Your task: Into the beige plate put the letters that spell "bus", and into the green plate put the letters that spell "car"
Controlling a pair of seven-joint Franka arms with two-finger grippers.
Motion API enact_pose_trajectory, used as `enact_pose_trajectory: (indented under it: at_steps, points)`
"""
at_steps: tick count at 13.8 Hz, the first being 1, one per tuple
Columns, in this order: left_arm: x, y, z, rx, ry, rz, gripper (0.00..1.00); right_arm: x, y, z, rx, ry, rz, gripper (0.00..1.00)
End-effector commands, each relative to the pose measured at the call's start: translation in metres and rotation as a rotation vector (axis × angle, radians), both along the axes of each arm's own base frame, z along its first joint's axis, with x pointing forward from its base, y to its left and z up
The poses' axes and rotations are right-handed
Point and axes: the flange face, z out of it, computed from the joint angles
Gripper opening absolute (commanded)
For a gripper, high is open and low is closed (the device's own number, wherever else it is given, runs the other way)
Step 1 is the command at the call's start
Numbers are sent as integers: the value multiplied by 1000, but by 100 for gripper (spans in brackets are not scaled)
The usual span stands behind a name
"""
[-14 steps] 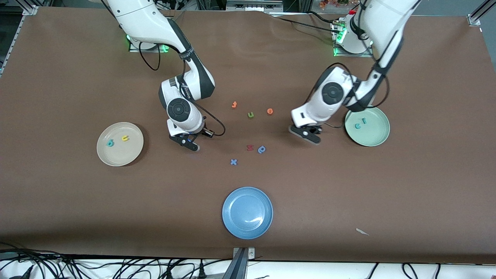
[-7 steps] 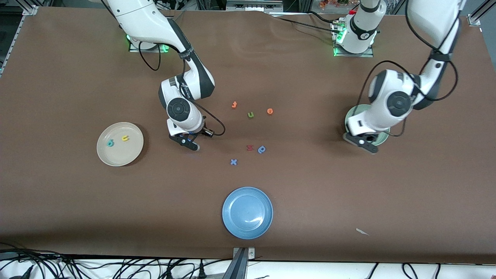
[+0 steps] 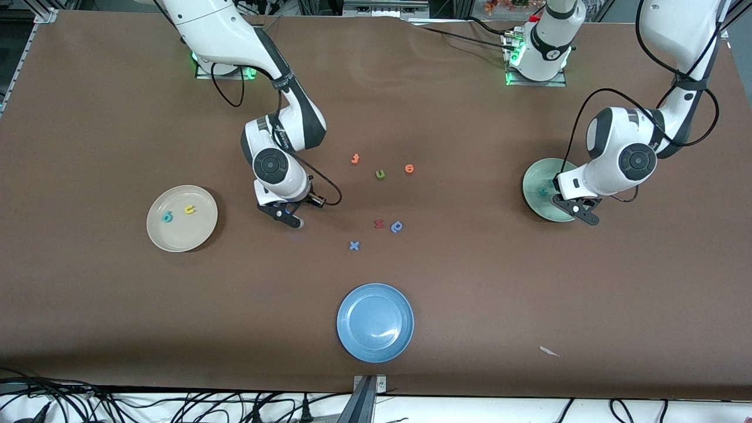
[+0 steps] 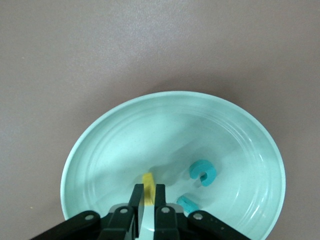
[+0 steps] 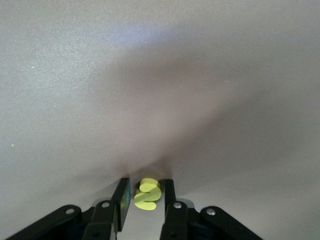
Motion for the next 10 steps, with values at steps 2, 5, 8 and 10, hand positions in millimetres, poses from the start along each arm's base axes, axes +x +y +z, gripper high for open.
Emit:
enact_pose_trajectory:
  at_steps: [2,5,8,10]
  points:
    - [-5,-1,10,7,0,-27,100,-7,-3,4,21,10,8,5]
    - [-8,0,44,17,8,-22,100,19,-13,47,13,36,22,5]
    - [-1,-17,98,12,-84,-46,100,51,-72,102,-14,164,122,5]
    - [1,-20,135,18,-128,-45,100,63,-123,121,-6,184,210,5]
